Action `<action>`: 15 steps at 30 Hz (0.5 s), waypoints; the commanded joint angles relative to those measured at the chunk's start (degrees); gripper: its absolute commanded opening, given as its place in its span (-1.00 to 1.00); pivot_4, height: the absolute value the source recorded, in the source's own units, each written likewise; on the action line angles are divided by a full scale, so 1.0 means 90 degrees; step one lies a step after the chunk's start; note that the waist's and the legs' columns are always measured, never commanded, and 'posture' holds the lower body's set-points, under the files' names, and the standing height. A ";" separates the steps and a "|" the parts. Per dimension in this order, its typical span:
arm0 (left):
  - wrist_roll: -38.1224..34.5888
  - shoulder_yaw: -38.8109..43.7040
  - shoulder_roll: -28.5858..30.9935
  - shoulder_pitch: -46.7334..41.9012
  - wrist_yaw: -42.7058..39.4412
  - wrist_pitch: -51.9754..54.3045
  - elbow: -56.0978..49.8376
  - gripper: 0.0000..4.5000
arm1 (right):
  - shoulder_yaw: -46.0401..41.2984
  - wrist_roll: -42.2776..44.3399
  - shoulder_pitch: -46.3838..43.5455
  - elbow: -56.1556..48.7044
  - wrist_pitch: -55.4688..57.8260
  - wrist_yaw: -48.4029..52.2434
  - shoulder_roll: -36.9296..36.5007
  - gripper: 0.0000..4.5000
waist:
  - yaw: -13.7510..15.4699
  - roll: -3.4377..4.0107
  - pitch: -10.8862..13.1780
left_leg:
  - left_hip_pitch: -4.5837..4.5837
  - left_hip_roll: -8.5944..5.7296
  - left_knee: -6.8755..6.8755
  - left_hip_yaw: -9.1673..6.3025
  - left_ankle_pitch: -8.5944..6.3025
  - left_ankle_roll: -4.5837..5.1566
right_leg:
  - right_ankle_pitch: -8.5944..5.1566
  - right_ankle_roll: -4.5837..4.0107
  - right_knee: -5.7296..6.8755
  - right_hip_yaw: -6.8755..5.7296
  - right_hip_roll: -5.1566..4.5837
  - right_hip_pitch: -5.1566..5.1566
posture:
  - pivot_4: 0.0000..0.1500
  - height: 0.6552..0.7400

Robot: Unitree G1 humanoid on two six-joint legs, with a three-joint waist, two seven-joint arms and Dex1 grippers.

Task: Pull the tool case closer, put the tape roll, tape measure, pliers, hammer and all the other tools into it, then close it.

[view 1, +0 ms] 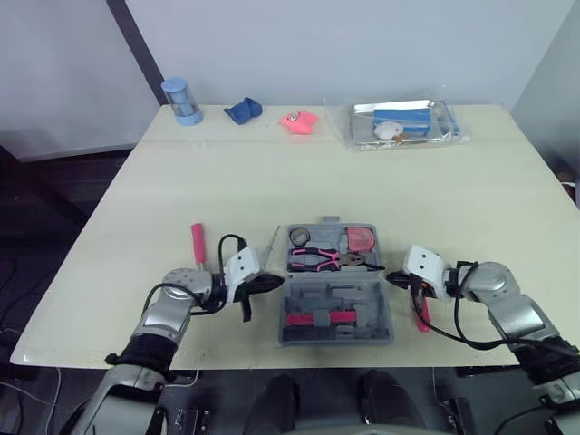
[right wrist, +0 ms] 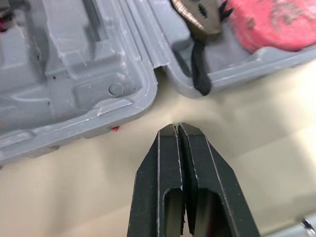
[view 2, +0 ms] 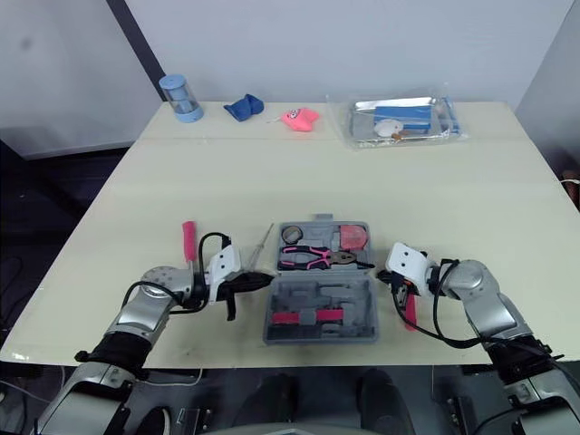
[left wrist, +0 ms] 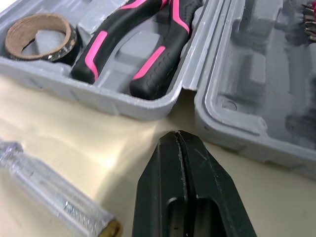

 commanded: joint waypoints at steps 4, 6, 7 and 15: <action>-0.0704 0.0716 0.0389 0.0598 0.0148 0.0666 -0.1391 -1.00 | -0.1032 0.0846 0.0299 -0.0990 0.0475 -0.0059 -0.0316 -0.96 | 0.0029 -0.0003 0.0009 | -0.0012 0.0000 -0.0002 -0.0006 0.0000 0.0000 | 0.0000 0.0000 -0.0010 -0.0005 -0.0002 -0.0003 | 1.00 1.00; -0.1079 0.1028 0.0399 0.0848 0.0246 0.0979 -0.1871 -1.00 | -0.1381 0.1085 0.0438 -0.1085 0.0506 -0.0197 -0.0278 -0.96 | 0.0040 -0.0004 0.0009 | -0.0037 0.0000 0.0000 -0.0012 0.0000 0.0000 | 0.0000 0.0000 -0.0013 -0.0013 -0.0004 -0.0020 | 1.00 1.00; -0.1237 0.1194 0.0400 0.0977 0.0308 0.1096 -0.2084 -1.00 | -0.1536 0.1169 0.0522 -0.1105 0.0492 -0.0261 -0.0272 -0.96 | 0.0045 -0.0003 0.0009 | -0.0053 0.0000 0.0005 -0.0015 0.0000 0.0000 | 0.0000 0.0000 -0.0011 -0.0016 -0.0005 -0.0036 | 1.00 1.00; -0.2317 0.3299 0.0447 0.2533 0.0982 0.1328 -0.2789 -1.00 | -0.3375 0.2113 0.2086 -0.1329 -0.0130 -0.0637 -0.0048 -0.96 | 0.0036 -0.0004 0.0011 | -0.0059 0.0000 -0.0004 -0.0022 0.0000 0.0000 | 0.0000 -0.0002 -0.0012 -0.0023 -0.0008 -0.0042 | 1.00 1.00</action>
